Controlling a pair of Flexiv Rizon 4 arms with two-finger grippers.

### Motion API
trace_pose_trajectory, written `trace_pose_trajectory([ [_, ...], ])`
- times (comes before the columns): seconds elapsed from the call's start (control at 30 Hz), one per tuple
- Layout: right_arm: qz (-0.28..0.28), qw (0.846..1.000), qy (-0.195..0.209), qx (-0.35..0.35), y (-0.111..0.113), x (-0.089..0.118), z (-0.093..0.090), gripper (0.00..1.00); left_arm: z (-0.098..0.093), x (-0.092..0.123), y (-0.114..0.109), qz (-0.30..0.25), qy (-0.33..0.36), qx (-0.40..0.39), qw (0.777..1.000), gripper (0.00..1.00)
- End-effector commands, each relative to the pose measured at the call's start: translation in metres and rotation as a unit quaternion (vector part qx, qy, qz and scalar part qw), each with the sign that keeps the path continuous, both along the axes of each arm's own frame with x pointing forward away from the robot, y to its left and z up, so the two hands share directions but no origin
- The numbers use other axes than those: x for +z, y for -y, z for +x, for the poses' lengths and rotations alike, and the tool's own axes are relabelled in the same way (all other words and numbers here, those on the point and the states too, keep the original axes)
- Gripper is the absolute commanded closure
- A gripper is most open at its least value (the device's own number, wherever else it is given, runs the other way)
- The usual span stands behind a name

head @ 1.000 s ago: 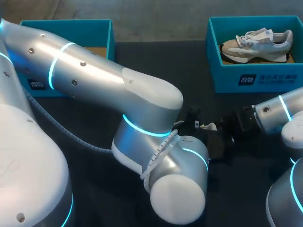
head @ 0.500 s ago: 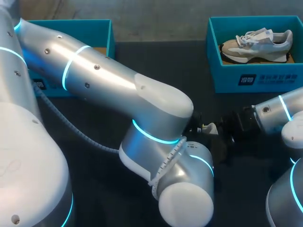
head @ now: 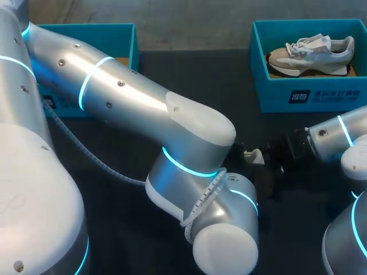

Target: Take the shoe out of the shoebox, open the shoe tongue, remove and reinsert the insole, then place the shoe into the shoebox

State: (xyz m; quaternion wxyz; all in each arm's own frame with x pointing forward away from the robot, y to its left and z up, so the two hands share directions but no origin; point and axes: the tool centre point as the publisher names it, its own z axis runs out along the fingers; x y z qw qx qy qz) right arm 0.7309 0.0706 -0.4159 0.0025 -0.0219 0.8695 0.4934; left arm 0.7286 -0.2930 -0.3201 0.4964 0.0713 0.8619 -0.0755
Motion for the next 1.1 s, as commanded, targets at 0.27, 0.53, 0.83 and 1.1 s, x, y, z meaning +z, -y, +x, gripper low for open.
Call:
trace_pose_trajectory([
  [0.27,-0.002,1.0,0.0,-0.001,0.0,-0.006,0.001,1.0,-0.004,-0.003,-0.006,0.001,0.004,0.003,1.0,0.58],
  [0.53,-0.002,1.0,0.0,-0.001,0.0,-0.006,0.001,1.0,-0.004,-0.007,-0.006,0.003,0.001,0.002,1.0,0.73],
  [0.83,-0.002,1.0,0.0,-0.001,0.0,-0.006,0.001,1.0,-0.005,-0.008,-0.009,0.0,-0.002,0.005,1.0,1.0],
  [1.1,-0.002,1.0,0.0,-0.001,0.0,-0.006,0.001,1.0,-0.008,-0.004,-0.012,-0.017,-0.003,0.016,1.0,1.0],
])
